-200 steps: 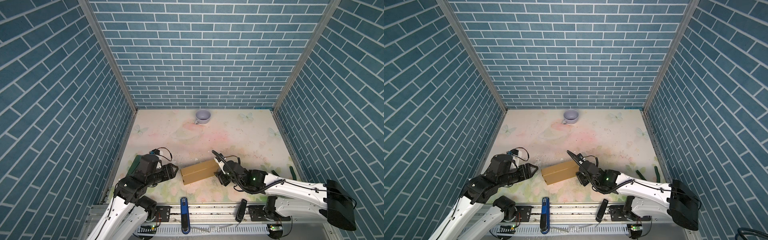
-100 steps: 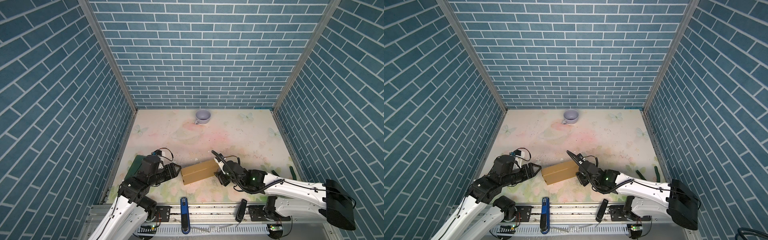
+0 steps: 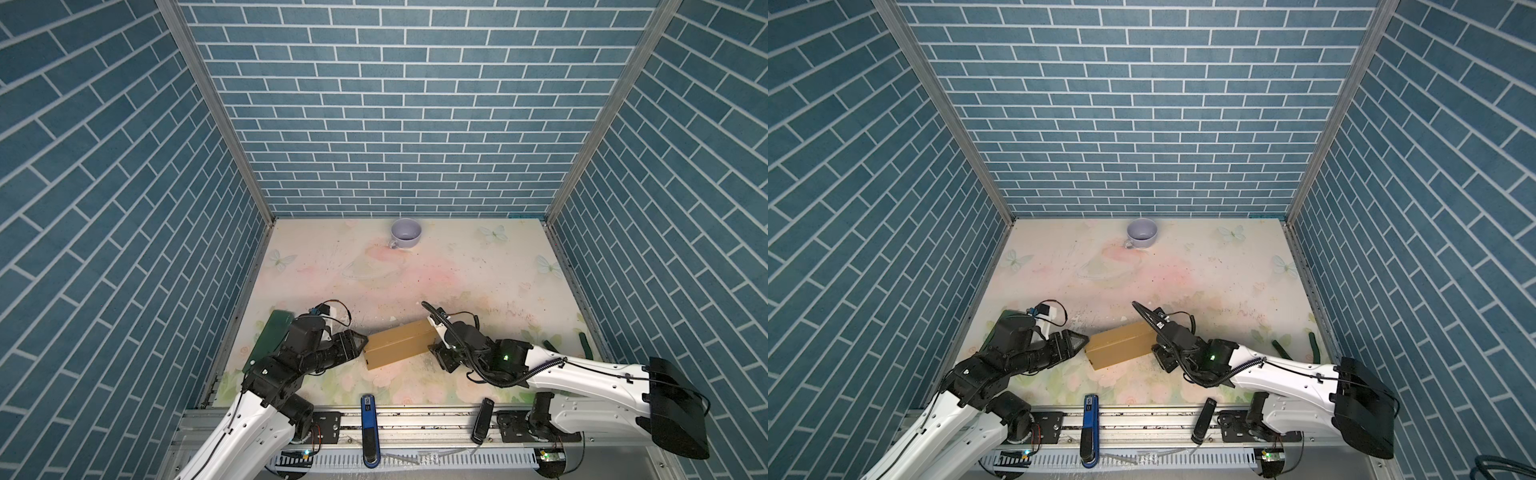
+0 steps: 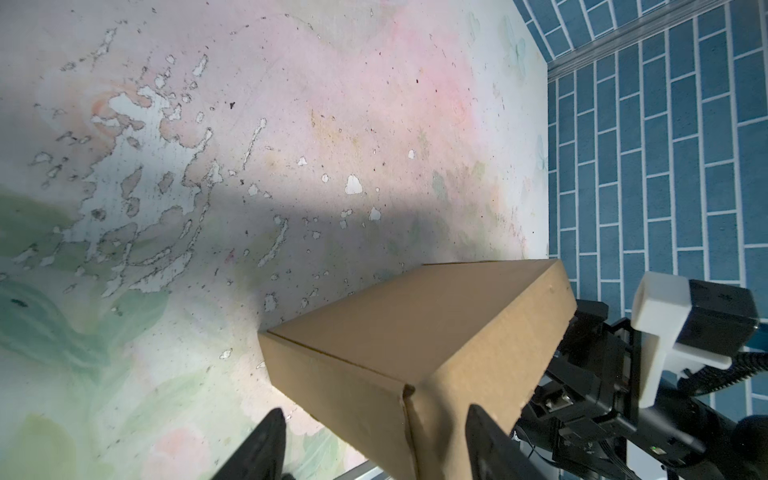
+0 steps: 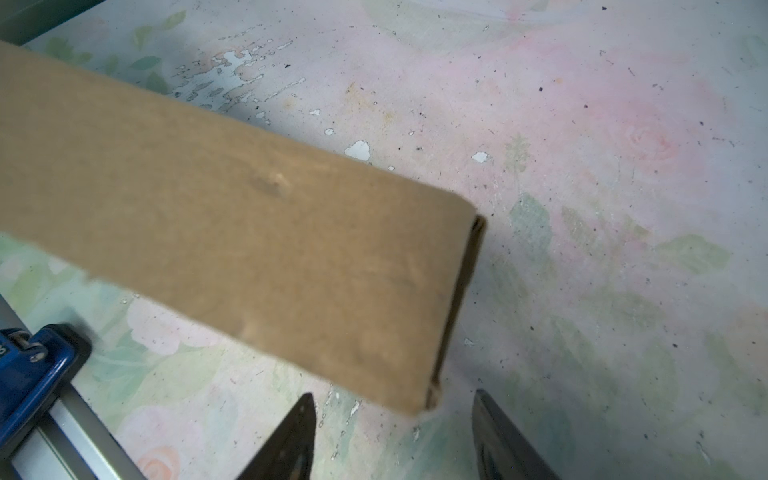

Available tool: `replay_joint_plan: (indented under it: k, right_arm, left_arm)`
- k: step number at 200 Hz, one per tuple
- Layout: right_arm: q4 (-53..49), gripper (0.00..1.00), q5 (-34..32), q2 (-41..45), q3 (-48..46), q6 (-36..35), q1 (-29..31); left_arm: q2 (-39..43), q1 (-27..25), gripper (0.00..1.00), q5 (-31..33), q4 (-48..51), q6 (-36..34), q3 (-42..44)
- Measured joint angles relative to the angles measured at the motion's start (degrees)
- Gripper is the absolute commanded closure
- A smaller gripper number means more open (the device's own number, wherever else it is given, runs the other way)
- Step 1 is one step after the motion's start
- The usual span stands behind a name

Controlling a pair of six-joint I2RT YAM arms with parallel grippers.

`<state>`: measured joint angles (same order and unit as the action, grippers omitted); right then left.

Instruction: Fold the paper box

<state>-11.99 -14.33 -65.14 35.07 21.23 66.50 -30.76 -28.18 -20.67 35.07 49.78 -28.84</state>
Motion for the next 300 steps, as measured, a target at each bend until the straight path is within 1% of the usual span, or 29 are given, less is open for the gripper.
replay_joint_plan:
  k: [106, 150, 171, 211, 234, 255, 282, 300]
  right_arm:
    - [0.00, 0.40, 0.02, -1.01, 0.09, 1.09, -0.02]
    - [-0.55, 0.37, 1.36, -1.09, 0.44, 2.21, -0.02]
    - [-2.19, 0.35, 2.56, 1.51, 0.61, 3.04, -0.02]
    - [-8.48, 0.33, 4.00, 11.17, 3.26, 5.38, -0.26]
    - [-12.04, 0.36, 4.17, 14.16, 6.88, 6.43, -2.01]
    - [-13.33, 0.38, 5.27, 14.32, 9.70, 8.11, -6.73]
    - [-11.47, 0.40, 8.87, 12.22, 10.21, 10.88, -13.60]
    - [-8.98, 0.40, 11.63, 9.18, 10.21, 12.63, -15.47]
  left_arm:
    - [2.69, -0.24, 0.34, 0.24, -7.89, 1.46, 6.23]
    - [3.65, -0.24, 0.35, 1.57, -10.64, 1.57, 7.89]
    - [4.11, -0.33, 0.35, 1.99, -10.78, 1.62, 8.11]
    - [4.85, -0.72, 0.35, 2.73, -11.28, 1.66, 8.63]
    - [4.92, -1.14, 0.36, 3.23, -11.78, 1.77, 8.90]
    - [4.98, -1.62, 0.35, 3.96, -12.02, 1.90, 8.96]
    - [4.98, -2.14, 0.36, 4.81, -12.24, 1.99, 8.96]
    - [4.98, -2.45, 0.36, 5.29, -12.28, 2.05, 8.96]
